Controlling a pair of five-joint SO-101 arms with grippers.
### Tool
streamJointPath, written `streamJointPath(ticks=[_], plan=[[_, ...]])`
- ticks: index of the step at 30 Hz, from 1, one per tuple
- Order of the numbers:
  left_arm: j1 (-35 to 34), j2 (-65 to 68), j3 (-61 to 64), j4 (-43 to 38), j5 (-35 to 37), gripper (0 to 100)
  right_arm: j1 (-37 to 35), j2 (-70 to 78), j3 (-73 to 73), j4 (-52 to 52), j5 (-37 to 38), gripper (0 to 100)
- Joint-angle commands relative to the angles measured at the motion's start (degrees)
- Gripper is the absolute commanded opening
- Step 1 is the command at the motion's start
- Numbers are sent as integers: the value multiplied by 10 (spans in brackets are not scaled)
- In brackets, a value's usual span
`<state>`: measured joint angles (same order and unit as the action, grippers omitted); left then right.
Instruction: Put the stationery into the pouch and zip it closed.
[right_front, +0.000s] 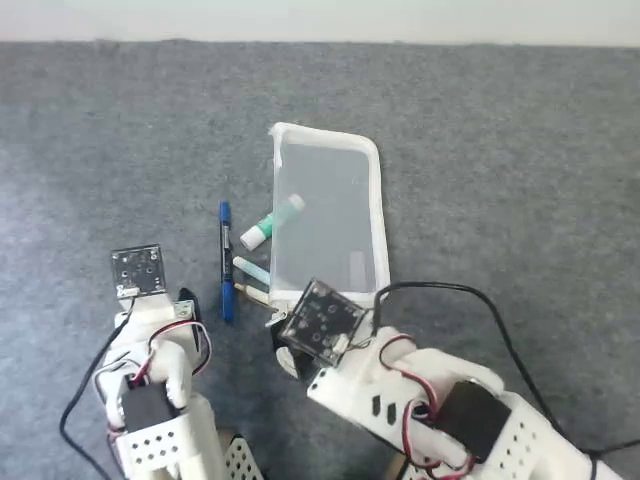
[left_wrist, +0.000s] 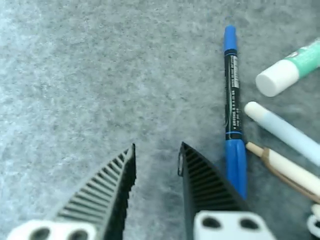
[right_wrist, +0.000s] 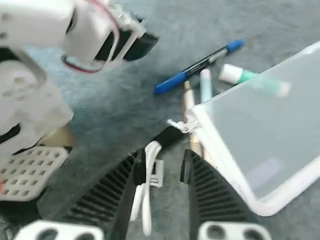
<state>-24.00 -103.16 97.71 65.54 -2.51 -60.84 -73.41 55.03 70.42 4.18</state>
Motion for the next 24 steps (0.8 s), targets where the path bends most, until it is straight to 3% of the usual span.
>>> streamJointPath(ticks=[1, 12, 24], plan=[[-4, -11, -12, -18, -2, 137, -19, 10, -4, -13, -9, 132], [-4, -11, -12, -17, -2, 137, -48, 211, -4, -63, -39, 134], [-4, -11, -12, -16, -3, 137, -45, 329, -4, -94, -37, 130]])
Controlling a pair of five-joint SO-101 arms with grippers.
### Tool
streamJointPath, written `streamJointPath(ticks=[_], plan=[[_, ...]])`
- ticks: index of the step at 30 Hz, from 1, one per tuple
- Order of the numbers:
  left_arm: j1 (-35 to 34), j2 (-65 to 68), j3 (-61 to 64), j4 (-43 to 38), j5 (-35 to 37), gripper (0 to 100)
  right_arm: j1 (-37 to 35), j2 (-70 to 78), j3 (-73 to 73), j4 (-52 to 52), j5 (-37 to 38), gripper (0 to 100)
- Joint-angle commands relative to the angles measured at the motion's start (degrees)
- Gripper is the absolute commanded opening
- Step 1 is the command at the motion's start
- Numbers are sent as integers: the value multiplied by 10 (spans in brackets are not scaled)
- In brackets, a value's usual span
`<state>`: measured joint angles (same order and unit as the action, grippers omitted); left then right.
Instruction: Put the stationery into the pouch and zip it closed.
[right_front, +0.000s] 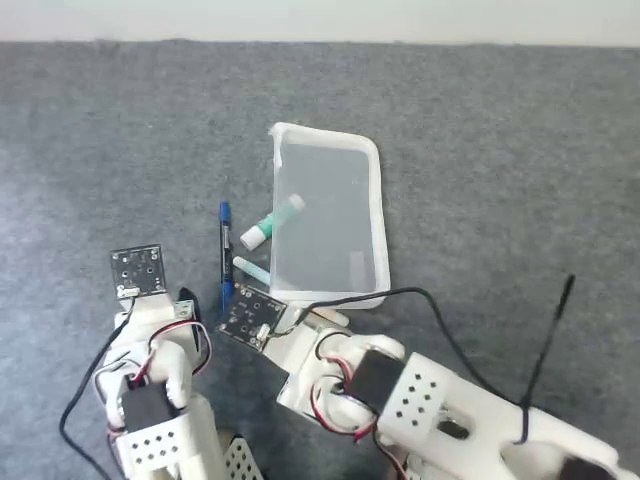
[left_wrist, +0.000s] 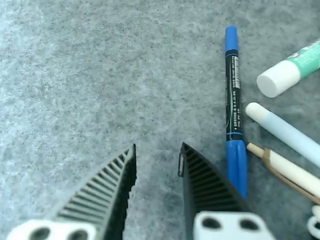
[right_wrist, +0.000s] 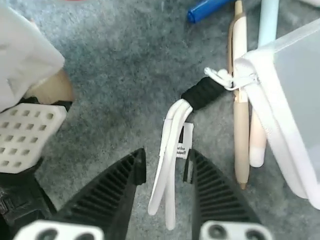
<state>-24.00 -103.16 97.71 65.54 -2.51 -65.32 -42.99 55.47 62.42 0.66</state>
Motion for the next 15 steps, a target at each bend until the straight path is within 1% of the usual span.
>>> streamJointPath(ticks=[1, 5, 7, 8, 11, 13, 15], plan=[[-4, -11, -12, -16, -3, 137, 0, 36, -8, -14, -2, 130], [-4, -11, -12, -15, -4, 137, 0, 78, -9, -14, -2, 130], [-4, -11, -12, -15, -4, 137, 12, 87, -10, -13, -2, 126], [-4, -11, -12, -15, -4, 137, 23, 90, -11, -13, -2, 108], [-4, -11, -12, -15, -4, 137, 66, 90, -31, -8, 9, 0], [-4, -11, -12, -14, -4, 137, 89, 90, -40, 13, 33, 18], [-4, -11, -12, -14, -4, 137, 102, 90, -49, 27, 44, 6]])
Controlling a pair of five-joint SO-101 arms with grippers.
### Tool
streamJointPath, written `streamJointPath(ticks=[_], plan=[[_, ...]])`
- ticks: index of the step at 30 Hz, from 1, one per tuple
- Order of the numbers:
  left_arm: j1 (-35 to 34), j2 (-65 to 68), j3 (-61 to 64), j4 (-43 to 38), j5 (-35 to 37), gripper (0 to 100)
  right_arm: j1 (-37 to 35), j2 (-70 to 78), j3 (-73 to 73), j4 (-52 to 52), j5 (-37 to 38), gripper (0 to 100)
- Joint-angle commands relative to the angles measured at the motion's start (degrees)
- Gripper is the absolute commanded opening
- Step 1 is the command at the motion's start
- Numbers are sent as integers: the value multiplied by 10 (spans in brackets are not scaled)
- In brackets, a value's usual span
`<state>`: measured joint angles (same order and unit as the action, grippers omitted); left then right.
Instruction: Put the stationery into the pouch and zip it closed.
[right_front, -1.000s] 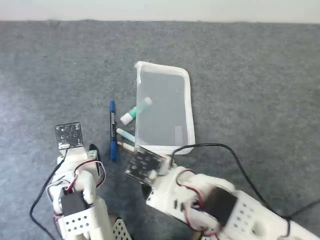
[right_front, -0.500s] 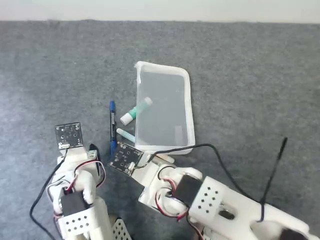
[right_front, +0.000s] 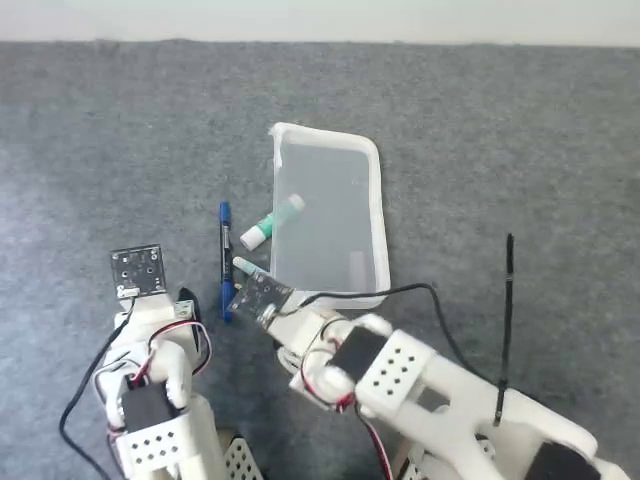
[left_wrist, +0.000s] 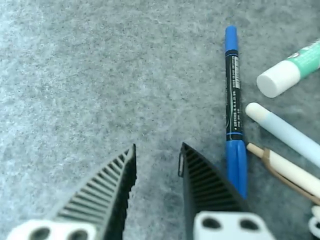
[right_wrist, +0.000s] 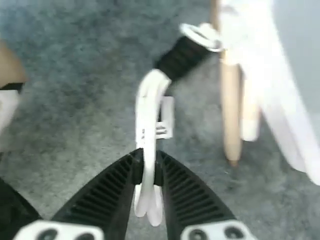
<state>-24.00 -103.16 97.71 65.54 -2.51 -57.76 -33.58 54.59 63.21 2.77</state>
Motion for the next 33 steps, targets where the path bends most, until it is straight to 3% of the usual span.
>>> streamJointPath(ticks=[1, 7, 13, 21, 33], plan=[[-4, -11, -12, -14, -4, 137, 31, -4, -42, 23, 23, 8], [-4, -11, -12, -14, -4, 137, 35, -5, -45, 31, 25, 6], [-4, -11, -12, -14, -4, 137, 38, -73, -67, 106, 25, 6], [-4, -11, -12, -14, -4, 137, 143, -182, -67, 142, 27, 6], [-4, -11, -12, -13, -4, 137, 253, -190, -67, 156, 97, 6]])
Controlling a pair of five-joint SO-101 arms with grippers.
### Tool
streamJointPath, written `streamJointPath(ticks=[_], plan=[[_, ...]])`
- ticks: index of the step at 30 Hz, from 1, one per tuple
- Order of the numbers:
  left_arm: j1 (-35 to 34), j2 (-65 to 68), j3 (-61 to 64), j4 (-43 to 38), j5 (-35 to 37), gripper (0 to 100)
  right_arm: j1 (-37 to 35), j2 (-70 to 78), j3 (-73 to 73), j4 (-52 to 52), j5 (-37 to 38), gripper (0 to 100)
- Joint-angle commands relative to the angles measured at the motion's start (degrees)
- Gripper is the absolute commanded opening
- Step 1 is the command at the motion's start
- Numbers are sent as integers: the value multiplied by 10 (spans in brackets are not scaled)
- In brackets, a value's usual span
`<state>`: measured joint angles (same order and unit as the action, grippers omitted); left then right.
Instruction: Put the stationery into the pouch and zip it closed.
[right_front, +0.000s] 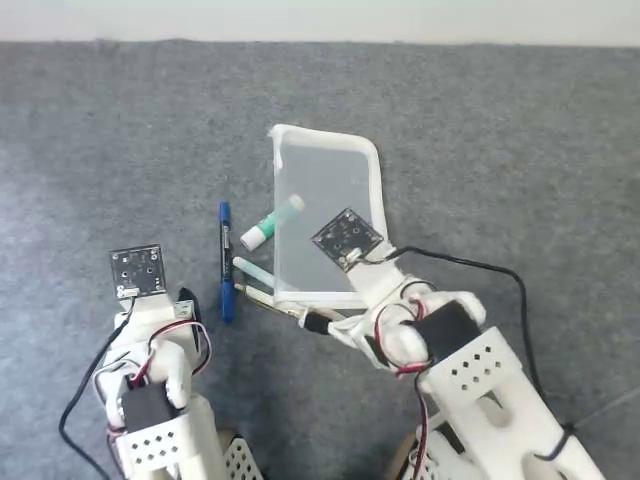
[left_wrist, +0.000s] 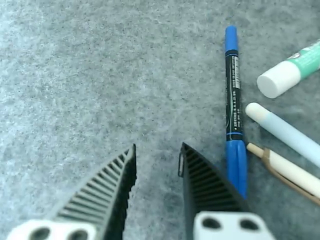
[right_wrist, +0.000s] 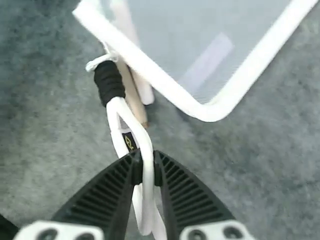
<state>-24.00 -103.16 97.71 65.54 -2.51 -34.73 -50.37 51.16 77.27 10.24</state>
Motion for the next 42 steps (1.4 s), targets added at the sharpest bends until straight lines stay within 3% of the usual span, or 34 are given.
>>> streamJointPath(ticks=[1, 13, 19, 25, 29, 34, 42], plan=[[-4, -11, -12, -13, -4, 137, 29, -22, -33, 20, 31, 6], [-4, -11, -12, -13, -4, 137, 196, -22, -33, 28, 100, 6], [-4, -11, -12, -13, -4, 137, 205, -22, -33, 32, 105, 14], [-4, -11, -12, -13, -4, 137, 208, -28, -38, 66, 102, 186], [-4, -11, -12, -13, -4, 137, 209, -28, -76, 90, 101, 169], [-5, -11, -12, -13, -4, 137, 170, -22, -140, 113, 99, 117], [-5, -11, -12, -13, -4, 136, 18, -22, -143, 95, 33, 21]])
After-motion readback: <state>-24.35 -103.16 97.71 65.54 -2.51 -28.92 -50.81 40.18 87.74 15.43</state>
